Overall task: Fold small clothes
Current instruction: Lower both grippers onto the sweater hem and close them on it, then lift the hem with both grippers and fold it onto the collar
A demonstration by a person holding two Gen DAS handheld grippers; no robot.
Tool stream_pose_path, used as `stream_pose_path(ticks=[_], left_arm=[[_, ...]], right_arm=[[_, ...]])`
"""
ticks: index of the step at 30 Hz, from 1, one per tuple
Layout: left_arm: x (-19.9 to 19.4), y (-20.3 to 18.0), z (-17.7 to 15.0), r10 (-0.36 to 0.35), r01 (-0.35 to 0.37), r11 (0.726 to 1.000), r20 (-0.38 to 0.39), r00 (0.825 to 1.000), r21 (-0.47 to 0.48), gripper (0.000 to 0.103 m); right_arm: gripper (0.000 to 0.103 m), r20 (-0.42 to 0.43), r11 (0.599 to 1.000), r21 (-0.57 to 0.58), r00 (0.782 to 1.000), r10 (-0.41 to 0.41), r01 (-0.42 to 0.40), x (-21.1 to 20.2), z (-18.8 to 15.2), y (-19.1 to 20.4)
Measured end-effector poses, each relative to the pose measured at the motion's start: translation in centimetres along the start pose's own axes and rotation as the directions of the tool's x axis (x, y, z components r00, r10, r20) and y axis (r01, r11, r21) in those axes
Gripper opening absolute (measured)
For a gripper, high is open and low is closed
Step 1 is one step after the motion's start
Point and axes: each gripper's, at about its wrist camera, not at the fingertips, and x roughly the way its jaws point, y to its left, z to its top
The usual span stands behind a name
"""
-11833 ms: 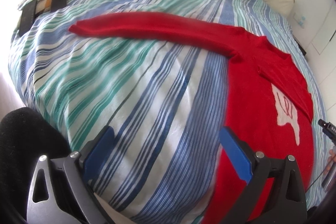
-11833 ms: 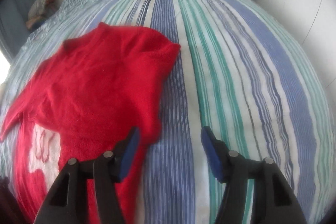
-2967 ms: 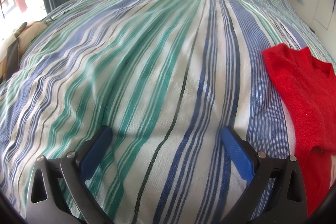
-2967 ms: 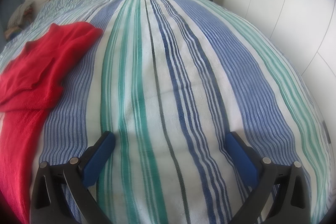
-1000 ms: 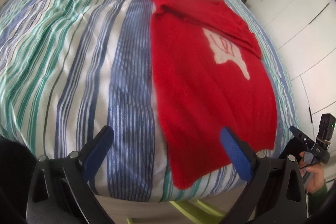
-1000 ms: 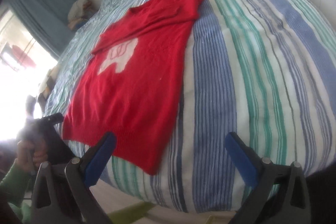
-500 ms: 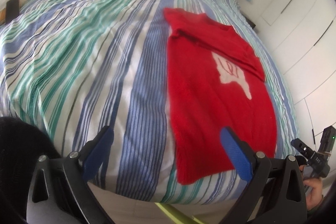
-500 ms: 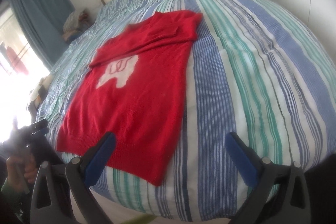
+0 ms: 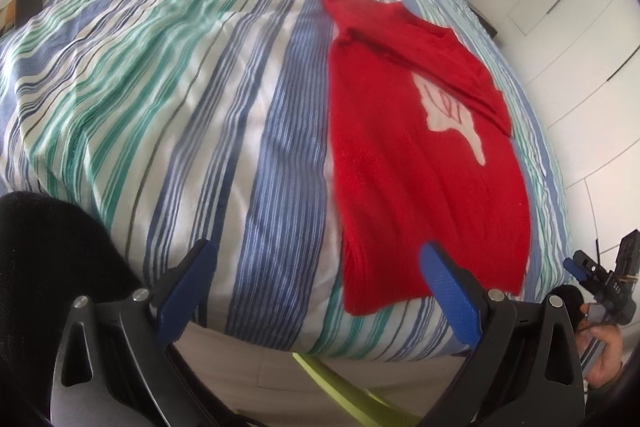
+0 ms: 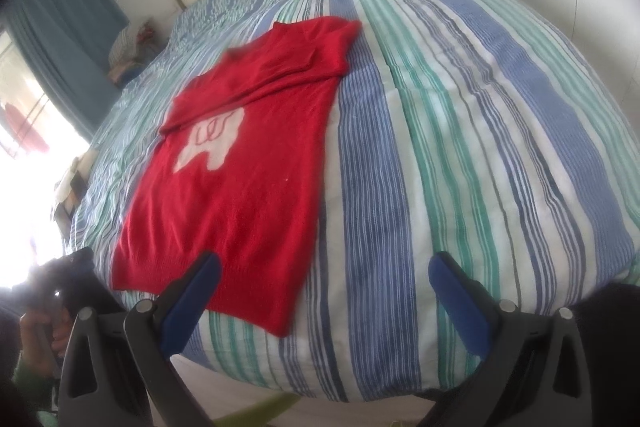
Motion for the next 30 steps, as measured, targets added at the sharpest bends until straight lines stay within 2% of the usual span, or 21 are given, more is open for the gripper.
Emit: stream_pose_path(ticks=[3,7,9,10,11,13,14,15,16,17,18,20,23,25,28,30], left_arm=[[0.9,-0.7,-0.3,-0.015,0.016,1.000,-0.036,0.999,0.024,0.101],[2.5,-2.2,-0.5,-0.001,0.008,0.996,-0.083,0.997,0.084,0.096],[3.5,-2.6,-0.6,-0.011,0.022,0.996,-0.124,0.992,0.089,0.081],[3.9,-2.7,-0.8,-0.024,0.037,0.995,-0.141,0.990,0.091,0.079],[4.2,-3.0,-0.9,-0.031,0.046,0.994,-0.150,0.988,0.098,0.077],[4.7,-3.4,-1.1,-0.035,0.054,0.992,-0.162,0.986,0.116,0.065],[4.9,-3.5,-1.1,-0.038,0.059,0.991,-0.173,0.984,0.118,0.045],[5.1,-3.5,-1.1,-0.051,0.072,0.991,-0.185,0.981,0.109,0.016],[5.0,-3.2,-1.0,-0.069,0.088,0.992,-0.193,0.979,0.091,0.005],[4.8,-3.0,-1.0,-0.077,0.093,0.993,-0.190,0.979,0.075,0.005],[4.3,-2.8,-1.0,-0.086,0.100,0.993,-0.187,0.978,0.066,0.004],[3.2,-2.6,-1.1,-0.085,0.101,0.992,-0.185,0.979,0.074,0.003],[1.8,-2.4,-1.3,-0.097,0.115,0.990,-0.196,0.976,0.084,0.002],[1.2,-2.5,-1.4,-0.106,0.125,0.988,-0.204,0.973,0.087,0.002],[0.9,-2.2,-0.4,-0.142,0.156,0.986,-0.212,0.967,0.050,0.002],[1.1,-2.2,1.5,-0.182,0.188,0.982,-0.196,0.964,0.011,0.002]], right_arm=[[0.102,-0.076,0.996,0.042,0.994,0.080,-0.077,0.6,-0.4,-0.1],[0.102,-0.154,0.982,0.091,0.972,0.179,-0.167,2.6,-1.8,0.5],[0.101,-0.174,0.980,0.089,0.966,0.190,-0.177,3.6,-2.2,1.1],[0.100,-0.182,0.979,0.088,0.964,0.196,-0.183,4.1,-2.3,1.3],[0.098,-0.190,0.978,0.087,0.960,0.204,-0.191,4.7,-2.4,1.5],[0.089,-0.222,0.972,0.091,0.947,0.231,-0.216,6.0,-2.6,1.9],[0.080,-0.239,0.966,0.094,0.937,0.256,-0.240,6.7,-2.6,2.1],[0.064,-0.257,0.962,0.096,0.927,0.274,-0.257,7.4,-2.7,2.2],[0.050,-0.272,0.961,0.099,0.922,0.276,-0.258,8.0,-2.9,2.3],[0.012,-0.273,0.965,0.100,0.926,0.261,-0.243,8.4,-2.9,2.2],[0.003,-0.271,0.970,0.109,0.932,0.241,-0.219,8.6,-2.8,2.0],[0.003,-0.262,0.968,0.137,0.934,0.241,-0.212,8.0,-2.7,1.3],[0.003,-0.250,0.982,0.074,0.950,0.189,-0.176,5.5,-2.7,1.5],[0.002,-0.249,0.983,0.074,0.951,0.182,-0.169,4.1,-3.0,1.3],[0.002,-0.235,0.978,0.095,0.951,0.202,-0.184,2.7,-3.2,1.1],[0.002,-0.217,0.971,0.124,0.949,0.229,-0.206,2.7,-2.5,1.1]])
